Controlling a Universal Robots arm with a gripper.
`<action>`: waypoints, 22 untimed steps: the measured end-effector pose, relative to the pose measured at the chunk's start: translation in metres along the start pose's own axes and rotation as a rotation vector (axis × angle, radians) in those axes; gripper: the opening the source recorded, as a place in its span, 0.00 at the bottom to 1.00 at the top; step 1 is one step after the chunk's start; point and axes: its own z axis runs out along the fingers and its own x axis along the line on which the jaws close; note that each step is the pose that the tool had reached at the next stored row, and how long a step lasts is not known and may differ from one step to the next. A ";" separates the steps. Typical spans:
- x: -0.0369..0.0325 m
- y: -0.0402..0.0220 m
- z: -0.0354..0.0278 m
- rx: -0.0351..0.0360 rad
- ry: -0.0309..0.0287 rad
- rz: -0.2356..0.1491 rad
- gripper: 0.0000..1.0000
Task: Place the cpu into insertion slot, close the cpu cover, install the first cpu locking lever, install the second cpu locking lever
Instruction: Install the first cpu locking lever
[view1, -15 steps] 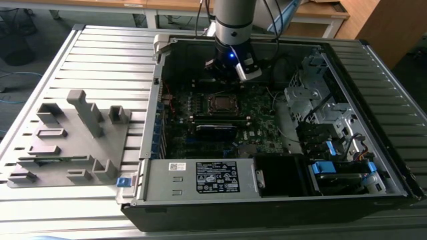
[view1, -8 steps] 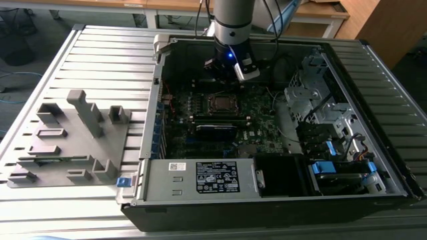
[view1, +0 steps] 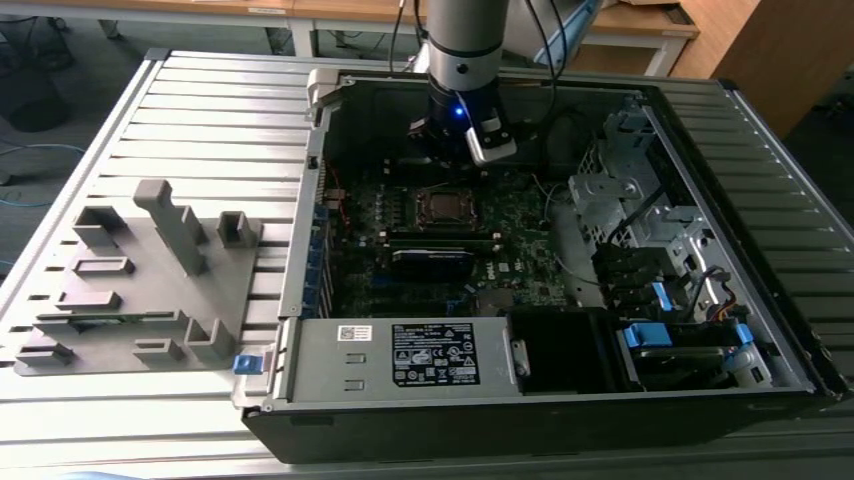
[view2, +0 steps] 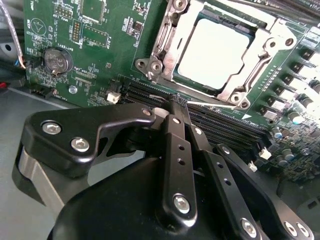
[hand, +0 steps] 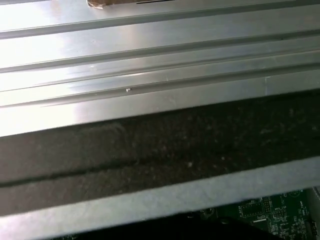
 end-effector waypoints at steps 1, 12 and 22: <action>0.0001 0.0002 0.0002 0.0003 -0.0005 0.004 0.11; 0.0007 0.0027 0.0016 0.0018 -0.0031 0.024 0.11; 0.0015 0.0026 0.0021 -0.0005 -0.0150 0.023 0.11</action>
